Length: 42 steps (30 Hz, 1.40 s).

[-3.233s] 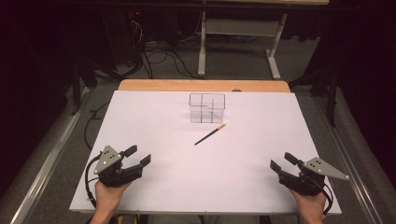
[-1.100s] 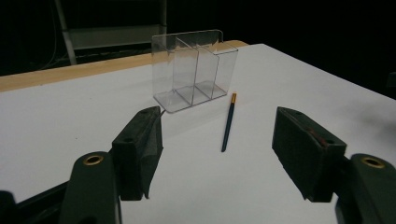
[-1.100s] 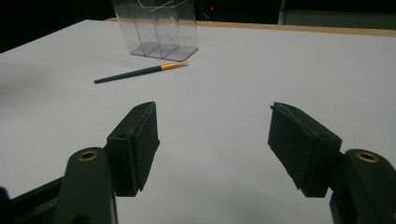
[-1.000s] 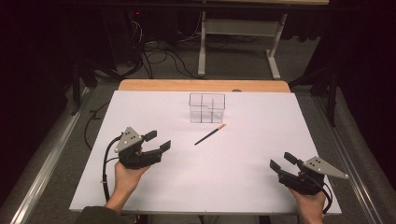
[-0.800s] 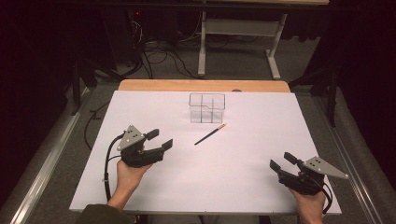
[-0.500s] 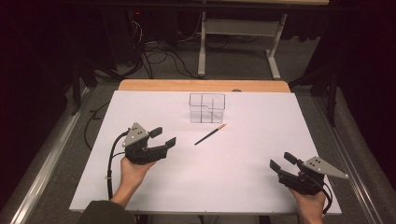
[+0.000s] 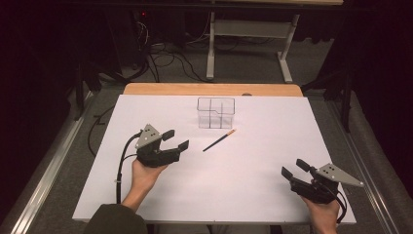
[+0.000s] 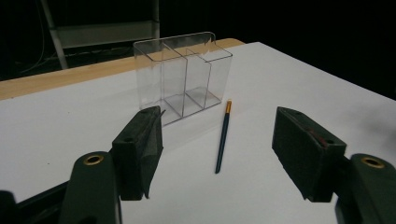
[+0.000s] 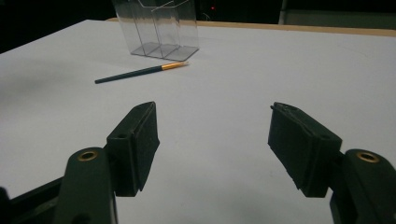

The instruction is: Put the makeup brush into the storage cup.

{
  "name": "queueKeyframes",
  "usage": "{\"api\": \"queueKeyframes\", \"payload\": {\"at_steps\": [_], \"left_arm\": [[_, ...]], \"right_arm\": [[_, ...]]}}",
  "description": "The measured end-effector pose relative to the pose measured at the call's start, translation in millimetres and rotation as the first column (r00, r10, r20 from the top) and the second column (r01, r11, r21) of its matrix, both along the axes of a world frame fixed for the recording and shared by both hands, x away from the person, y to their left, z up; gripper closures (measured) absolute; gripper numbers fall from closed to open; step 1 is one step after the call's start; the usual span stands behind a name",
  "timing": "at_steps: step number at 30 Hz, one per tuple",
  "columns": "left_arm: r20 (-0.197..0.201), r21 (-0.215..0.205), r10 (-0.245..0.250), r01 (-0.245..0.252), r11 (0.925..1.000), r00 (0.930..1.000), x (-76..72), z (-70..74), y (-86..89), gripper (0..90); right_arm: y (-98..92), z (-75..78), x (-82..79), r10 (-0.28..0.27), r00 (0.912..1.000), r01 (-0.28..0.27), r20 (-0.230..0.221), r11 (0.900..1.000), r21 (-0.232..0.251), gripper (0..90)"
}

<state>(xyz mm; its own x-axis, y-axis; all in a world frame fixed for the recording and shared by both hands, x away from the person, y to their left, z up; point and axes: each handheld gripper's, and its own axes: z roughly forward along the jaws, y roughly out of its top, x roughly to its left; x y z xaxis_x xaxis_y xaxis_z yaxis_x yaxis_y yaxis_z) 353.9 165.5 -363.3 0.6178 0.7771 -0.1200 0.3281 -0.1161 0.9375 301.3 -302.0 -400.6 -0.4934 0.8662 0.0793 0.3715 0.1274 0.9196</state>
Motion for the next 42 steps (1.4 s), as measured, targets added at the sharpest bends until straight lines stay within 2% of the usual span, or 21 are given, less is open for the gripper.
{"api": "queueKeyframes", "payload": {"at_steps": [6,30,42], "left_arm": [[-0.001,0.009,0.003,-0.003,1.0,1.0,4.7,1.0,-4.0,34.0],[-0.006,0.0,-0.015,0.015,0.9999,0.9999,23.5,8.0,-23.5,33.9],[-0.003,0.016,-0.021,0.021,0.9997,0.9998,31.5,11.4,-31.7,33.8]], "right_arm": [[-0.3,0.2,0.0,0.001,1.0,-0.001,0.001,1.0,0.004,35.1],[-0.6,0.7,-0.5,0.001,1.0,-0.001,0.0,1.0,0.017,34.6],[-0.8,0.7,-0.5,0.002,1.0,-0.002,0.0,1.0,0.016,34.6]]}}
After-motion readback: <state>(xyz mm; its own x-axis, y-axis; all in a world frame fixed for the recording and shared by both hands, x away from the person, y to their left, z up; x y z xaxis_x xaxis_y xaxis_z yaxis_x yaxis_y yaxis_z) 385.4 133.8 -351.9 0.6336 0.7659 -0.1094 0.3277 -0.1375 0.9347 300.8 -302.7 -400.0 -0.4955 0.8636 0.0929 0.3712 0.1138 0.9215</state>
